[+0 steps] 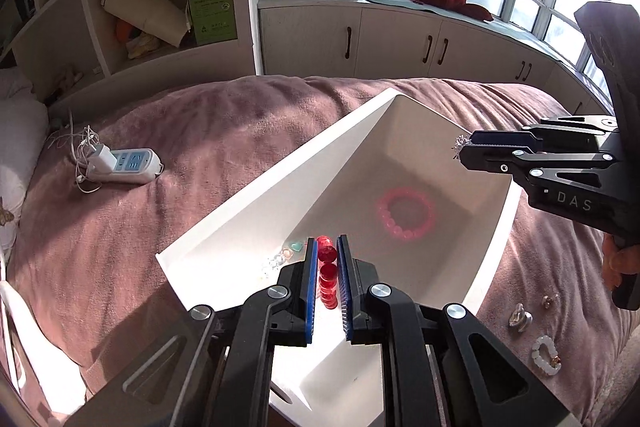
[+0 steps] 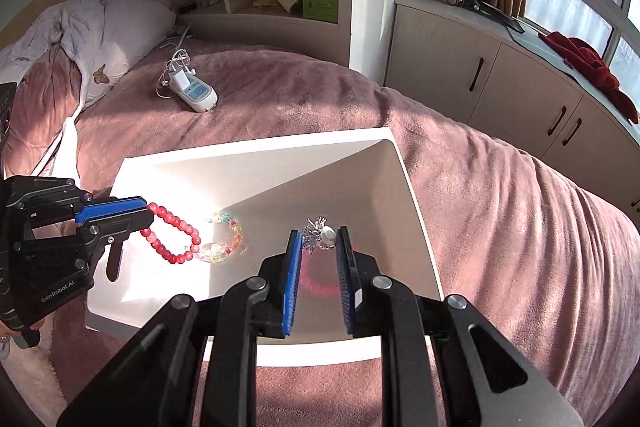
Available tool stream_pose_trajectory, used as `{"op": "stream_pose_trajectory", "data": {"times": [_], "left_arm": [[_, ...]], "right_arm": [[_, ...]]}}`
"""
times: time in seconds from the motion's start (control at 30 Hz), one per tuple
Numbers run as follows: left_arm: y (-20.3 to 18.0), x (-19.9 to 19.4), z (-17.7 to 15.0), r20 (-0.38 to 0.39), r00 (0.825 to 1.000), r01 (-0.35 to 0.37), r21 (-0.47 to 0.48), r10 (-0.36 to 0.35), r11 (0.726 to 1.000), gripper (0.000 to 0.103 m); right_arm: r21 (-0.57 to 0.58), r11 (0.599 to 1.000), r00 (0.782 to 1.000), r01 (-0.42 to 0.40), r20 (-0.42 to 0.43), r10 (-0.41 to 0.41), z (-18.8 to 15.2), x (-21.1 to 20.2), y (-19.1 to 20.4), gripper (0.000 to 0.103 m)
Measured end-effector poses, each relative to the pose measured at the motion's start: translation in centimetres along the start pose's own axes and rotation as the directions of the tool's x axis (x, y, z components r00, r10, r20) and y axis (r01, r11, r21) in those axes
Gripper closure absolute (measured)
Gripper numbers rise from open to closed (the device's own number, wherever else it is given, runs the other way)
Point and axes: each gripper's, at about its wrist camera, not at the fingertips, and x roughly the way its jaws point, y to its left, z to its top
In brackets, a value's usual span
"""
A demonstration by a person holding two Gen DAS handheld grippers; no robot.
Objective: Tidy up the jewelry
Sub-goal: 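Carry the red bracelet and silver charm over the white box, then open both tools to release the red bracelet and charm into the box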
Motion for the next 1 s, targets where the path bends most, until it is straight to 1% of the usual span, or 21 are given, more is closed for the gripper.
{"op": "stream_pose_trajectory", "data": {"times": [0.13, 0.27, 0.43, 0.5, 0.57, 0.6, 0.63, 0.7, 0.77, 0.83, 0.87, 0.93, 1.0], "left_arm": [[0.4, 1.1, -0.4, -0.017, 1.000, 0.003, -0.029, -0.004, 1.000, 0.088], [0.5, 2.0, -0.9, -0.034, 0.999, 0.001, -0.028, -0.002, 1.000, 0.088], [0.7, 2.8, -1.4, -0.055, 0.998, -0.005, -0.033, 0.003, 0.999, 0.088], [0.6, 2.9, -1.6, -0.059, 0.998, -0.014, -0.029, 0.012, 0.999, 0.088], [0.6, 2.8, -1.7, -0.052, 0.998, -0.025, -0.026, 0.024, 0.999, 0.087], [0.6, 2.7, -1.7, -0.047, 0.998, -0.030, -0.026, 0.029, 0.999, 0.084], [0.6, 2.6, -1.6, -0.041, 0.999, -0.032, -0.030, 0.031, 0.999, 0.079], [0.6, 2.1, -1.6, -0.028, 0.999, -0.034, -0.037, 0.033, 0.999, 0.074], [0.4, 1.6, -1.4, -0.015, 0.999, -0.043, -0.034, 0.042, 0.999, 0.072], [0.1, 0.8, -1.3, 0.007, 0.998, -0.057, -0.021, 0.057, 0.998, 0.060], [-0.2, 0.4, -1.2, 0.018, 0.998, -0.064, -0.013, 0.064, 0.998, 0.058], [-0.7, -0.5, -1.0, 0.038, 0.996, -0.076, 0.009, 0.076, 0.997, 0.056], [-1.2, -1.6, -0.7, 0.061, 0.995, -0.087, 0.027, 0.085, 0.996, 0.055]], "right_arm": [[0.001, 1.000, 0.999, 0.012, -0.040, -0.012, -0.4, 1.9, 0.1, 0.085], [-0.017, 0.999, 0.996, 0.029, -0.079, -0.030, -1.0, 3.7, 0.5, 0.085], [-0.014, 1.000, 0.995, 0.027, -0.099, -0.029, -1.5, 5.0, 0.9, 0.084], [-0.017, 0.999, 0.995, 0.036, -0.094, -0.037, -1.6, 5.1, 1.0, 0.084], [-0.019, 0.999, 0.996, 0.036, -0.084, -0.038, -1.5, 5.0, 1.1, 0.076], [-0.023, 0.999, 0.996, 0.037, -0.079, -0.039, -1.5, 4.9, 1.2, 0.064], [-0.030, 0.999, 0.997, 0.042, -0.070, -0.044, -1.6, 4.7, 1.3, 0.055], [-0.047, 0.998, 0.997, 0.051, -0.055, -0.053, -1.6, 4.3, 1.5, 0.055], [-0.046, 0.998, 0.998, 0.049, -0.047, -0.051, -1.6, 3.8, 1.5, 0.055], [-0.042, 0.998, 0.998, 0.050, -0.026, -0.051, -1.5, 3.0, 1.4, 0.054], [-0.042, 0.998, 0.999, 0.048, -0.015, -0.049, -1.5, 2.5, 1.4, 0.053], [-0.041, 0.998, 0.999, 0.050, 0.010, -0.049, -1.5, 1.5, 1.4, 0.049], [-0.043, 0.998, 0.998, 0.050, 0.034, -0.049, -1.5, 0.3, 1.5, 0.048]]}}
